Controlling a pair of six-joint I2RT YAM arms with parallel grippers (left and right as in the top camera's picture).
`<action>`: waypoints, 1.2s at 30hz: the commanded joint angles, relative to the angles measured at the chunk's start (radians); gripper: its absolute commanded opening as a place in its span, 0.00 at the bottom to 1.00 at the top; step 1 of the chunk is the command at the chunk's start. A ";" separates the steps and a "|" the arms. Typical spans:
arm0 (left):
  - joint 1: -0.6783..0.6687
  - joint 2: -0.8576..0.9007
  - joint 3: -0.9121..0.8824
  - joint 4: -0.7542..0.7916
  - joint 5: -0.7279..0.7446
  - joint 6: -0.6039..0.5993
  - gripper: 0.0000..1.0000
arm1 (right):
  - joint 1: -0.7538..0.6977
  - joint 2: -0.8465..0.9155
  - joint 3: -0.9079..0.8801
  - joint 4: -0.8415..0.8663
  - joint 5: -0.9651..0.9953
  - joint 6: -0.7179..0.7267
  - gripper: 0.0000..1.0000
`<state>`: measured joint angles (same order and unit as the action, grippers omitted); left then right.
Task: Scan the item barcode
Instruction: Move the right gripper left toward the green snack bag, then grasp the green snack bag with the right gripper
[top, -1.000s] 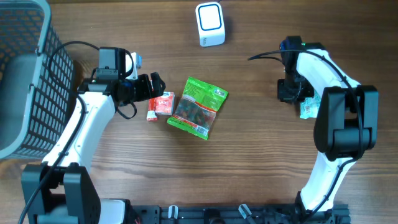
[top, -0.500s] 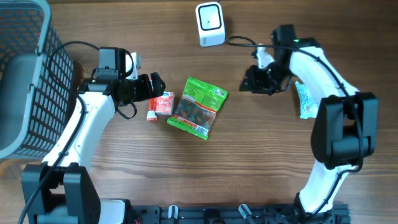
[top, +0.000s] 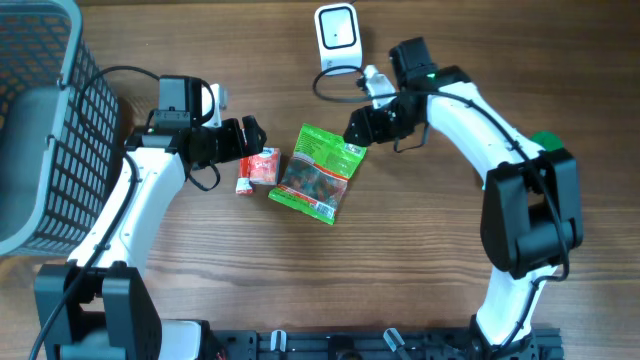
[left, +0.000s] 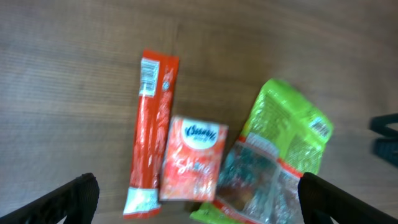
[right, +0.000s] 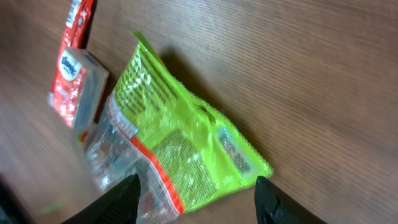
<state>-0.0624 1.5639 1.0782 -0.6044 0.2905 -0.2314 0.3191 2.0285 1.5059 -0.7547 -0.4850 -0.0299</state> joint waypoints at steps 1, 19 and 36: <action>0.008 -0.011 0.014 0.044 0.034 -0.039 1.00 | 0.046 -0.016 -0.018 0.072 0.146 -0.100 0.59; -0.106 -0.008 0.012 -0.011 0.030 -0.144 0.04 | 0.066 0.141 -0.045 0.167 0.110 -0.206 0.48; -0.287 -0.003 0.001 -0.078 -0.050 -0.243 0.04 | -0.085 0.127 -0.045 -0.217 0.251 0.014 0.05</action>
<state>-0.3099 1.5639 1.0782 -0.6781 0.2527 -0.4183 0.2859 2.1433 1.4818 -0.9401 -0.3168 -0.0811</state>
